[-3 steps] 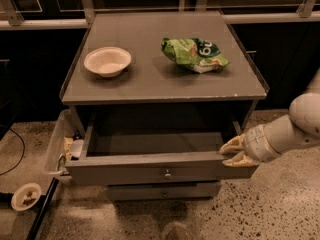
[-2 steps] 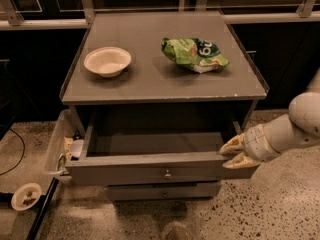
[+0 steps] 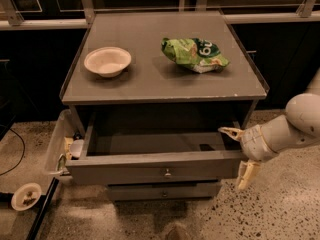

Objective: Open top drawer

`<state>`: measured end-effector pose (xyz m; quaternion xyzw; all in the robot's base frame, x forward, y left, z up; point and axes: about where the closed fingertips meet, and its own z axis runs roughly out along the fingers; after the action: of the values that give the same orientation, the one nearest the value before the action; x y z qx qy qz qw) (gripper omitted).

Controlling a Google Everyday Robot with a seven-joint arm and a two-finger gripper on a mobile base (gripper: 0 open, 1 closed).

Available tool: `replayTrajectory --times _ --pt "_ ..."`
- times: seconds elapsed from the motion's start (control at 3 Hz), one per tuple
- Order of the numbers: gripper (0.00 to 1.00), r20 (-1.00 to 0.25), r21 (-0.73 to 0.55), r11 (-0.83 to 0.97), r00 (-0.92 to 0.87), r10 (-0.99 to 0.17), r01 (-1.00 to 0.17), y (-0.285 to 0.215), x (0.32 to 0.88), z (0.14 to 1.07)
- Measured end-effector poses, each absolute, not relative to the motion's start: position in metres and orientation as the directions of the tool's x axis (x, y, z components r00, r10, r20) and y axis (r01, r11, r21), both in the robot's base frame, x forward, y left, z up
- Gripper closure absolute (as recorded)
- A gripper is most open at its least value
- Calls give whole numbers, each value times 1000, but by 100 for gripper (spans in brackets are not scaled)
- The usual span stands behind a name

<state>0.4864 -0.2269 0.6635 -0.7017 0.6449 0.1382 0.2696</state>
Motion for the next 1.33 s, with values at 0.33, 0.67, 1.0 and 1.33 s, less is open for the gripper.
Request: replayTrajectory --times 0.33,0.67,1.0,1.33 --pt "0 -580 -131 -21 94 -810 -991 -221 474 633" --pt "15 -595 -103 -25 81 -799 -994 -221 464 623" --pt "38 -599 -91 -33 81 -797 -995 -223 446 624" --pt "62 -580 -117 -55 113 -807 -992 -230 423 647"
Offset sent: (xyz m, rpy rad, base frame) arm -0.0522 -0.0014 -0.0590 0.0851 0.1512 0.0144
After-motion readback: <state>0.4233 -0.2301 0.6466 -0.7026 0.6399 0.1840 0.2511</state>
